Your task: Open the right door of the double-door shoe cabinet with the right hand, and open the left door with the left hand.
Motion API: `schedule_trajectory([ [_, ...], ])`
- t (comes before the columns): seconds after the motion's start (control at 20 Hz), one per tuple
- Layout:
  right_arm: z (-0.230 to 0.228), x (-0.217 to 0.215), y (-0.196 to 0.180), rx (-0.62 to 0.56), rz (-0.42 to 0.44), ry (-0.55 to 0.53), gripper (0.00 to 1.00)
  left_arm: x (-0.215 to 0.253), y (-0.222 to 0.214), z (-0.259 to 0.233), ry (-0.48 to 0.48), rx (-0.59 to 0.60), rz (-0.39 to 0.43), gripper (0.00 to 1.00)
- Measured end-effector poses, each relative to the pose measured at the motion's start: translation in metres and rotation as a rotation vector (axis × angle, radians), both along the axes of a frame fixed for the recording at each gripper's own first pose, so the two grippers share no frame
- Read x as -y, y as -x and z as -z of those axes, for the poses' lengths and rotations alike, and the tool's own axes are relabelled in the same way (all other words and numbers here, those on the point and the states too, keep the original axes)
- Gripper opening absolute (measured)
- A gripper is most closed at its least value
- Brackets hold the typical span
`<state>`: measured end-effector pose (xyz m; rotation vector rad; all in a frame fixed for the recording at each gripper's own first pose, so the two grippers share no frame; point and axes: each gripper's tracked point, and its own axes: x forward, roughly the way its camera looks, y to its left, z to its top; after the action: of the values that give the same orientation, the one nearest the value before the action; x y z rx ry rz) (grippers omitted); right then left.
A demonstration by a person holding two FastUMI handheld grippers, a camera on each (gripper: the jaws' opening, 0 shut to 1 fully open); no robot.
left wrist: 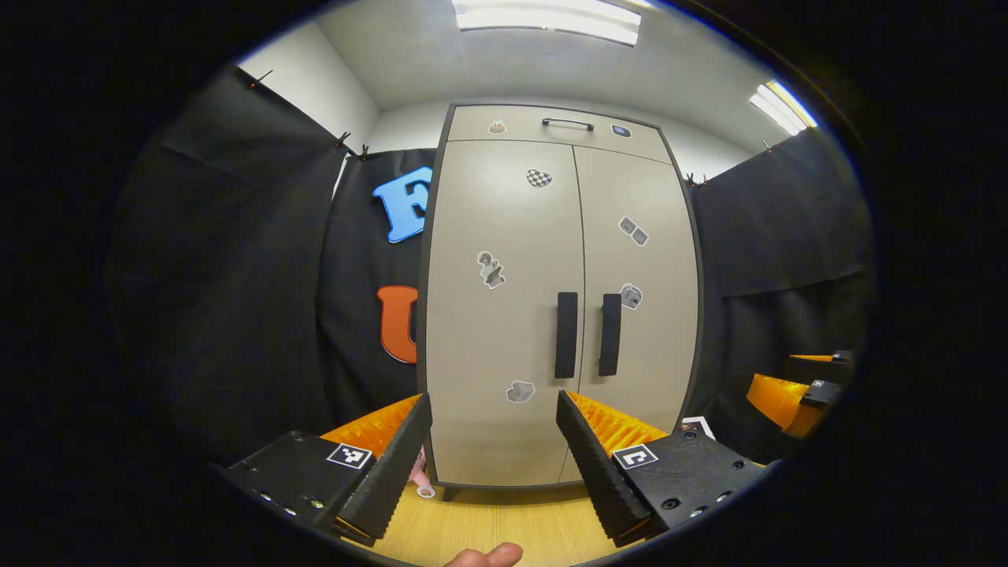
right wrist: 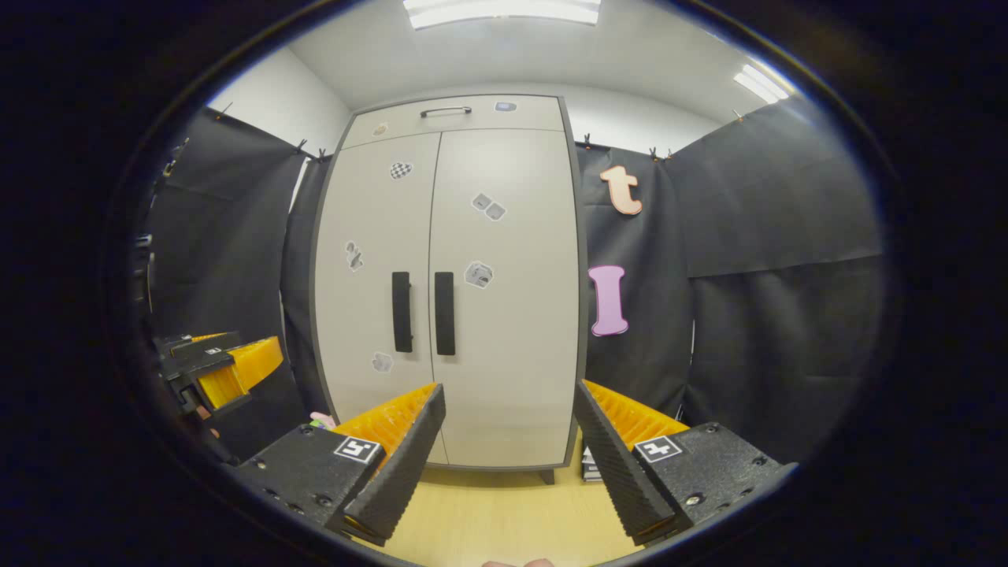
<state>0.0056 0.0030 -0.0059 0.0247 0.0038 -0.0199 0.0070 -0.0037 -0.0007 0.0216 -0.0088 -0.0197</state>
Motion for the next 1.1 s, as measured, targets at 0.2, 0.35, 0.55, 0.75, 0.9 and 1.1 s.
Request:
schedule_trajectory([
  [0.2,0.001,0.002,0.002,-0.004,0.007,-0.005,0.99,0.003,0.0,0.0,-0.008,0.0,0.009,0.95],
  [0.35,0.0,0.002,0.002,-0.006,0.008,-0.007,0.99,0.005,0.001,-0.003,-0.005,0.011,0.012,0.95],
  [0.55,-0.001,-0.003,0.0,-0.006,-0.005,-0.006,1.0,0.003,0.003,-0.004,-0.011,0.018,0.009,0.95],
  [0.75,-0.013,-0.014,-0.02,0.009,-0.037,-0.006,1.0,0.009,0.014,-0.006,0.003,0.034,0.059,0.95],
  [0.9,-0.026,-0.027,-0.051,0.02,-0.071,-0.004,0.99,0.0,0.022,-0.003,-0.012,0.038,0.036,0.95],
  [1.1,-0.032,-0.048,-0.104,-0.013,-0.129,-0.011,1.0,-0.009,0.037,0.009,-0.022,0.021,0.021,0.95],
])
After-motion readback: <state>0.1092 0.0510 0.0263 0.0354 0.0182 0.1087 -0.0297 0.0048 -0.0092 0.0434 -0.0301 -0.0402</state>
